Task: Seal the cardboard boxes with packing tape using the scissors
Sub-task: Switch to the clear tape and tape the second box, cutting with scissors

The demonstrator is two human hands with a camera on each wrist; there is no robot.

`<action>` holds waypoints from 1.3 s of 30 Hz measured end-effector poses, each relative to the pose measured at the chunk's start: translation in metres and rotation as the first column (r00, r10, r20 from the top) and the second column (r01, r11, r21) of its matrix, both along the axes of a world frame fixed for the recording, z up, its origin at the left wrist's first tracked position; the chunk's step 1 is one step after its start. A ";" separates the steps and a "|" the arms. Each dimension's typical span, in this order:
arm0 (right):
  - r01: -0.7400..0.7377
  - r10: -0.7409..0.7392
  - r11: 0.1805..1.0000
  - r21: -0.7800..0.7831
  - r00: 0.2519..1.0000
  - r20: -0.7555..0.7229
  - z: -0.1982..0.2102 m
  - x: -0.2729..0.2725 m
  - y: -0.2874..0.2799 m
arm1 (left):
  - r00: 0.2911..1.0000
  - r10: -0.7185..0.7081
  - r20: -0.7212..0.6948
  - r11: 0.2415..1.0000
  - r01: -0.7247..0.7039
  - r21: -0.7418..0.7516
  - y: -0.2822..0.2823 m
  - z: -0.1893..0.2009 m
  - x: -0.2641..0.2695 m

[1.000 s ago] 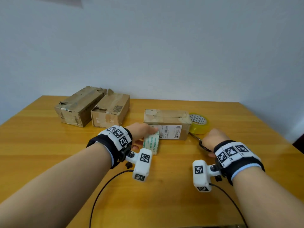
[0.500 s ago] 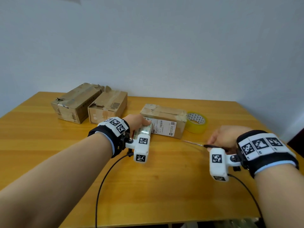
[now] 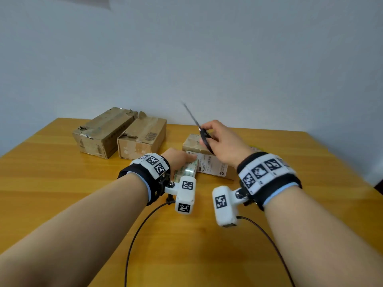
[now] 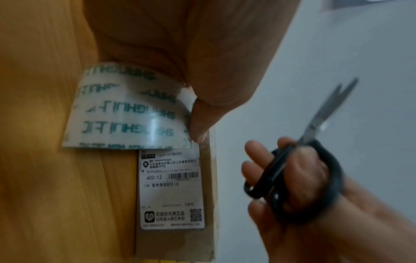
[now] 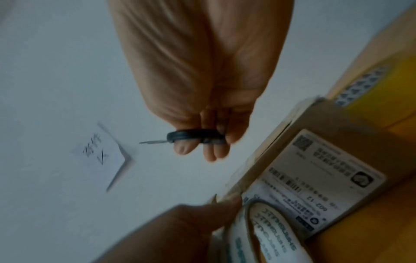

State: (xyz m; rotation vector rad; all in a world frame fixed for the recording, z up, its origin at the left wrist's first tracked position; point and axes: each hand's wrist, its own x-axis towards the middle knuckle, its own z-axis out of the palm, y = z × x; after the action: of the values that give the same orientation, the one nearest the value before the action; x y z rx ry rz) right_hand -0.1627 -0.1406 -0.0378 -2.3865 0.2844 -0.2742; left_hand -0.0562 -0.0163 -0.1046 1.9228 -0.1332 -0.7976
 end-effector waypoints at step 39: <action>0.033 0.006 0.975 0.219 0.985 -0.175 0.004 -0.001 -0.033 | 0.999 -0.044 -0.005 0.999 0.044 0.007 0.009 0.012 -0.009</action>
State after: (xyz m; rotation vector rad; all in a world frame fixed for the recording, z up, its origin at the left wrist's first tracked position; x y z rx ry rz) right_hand -0.1641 -0.1731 -0.0337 -2.1902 0.3913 -0.0353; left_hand -0.0654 -0.0069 -0.0928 1.9299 -0.1702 -0.8326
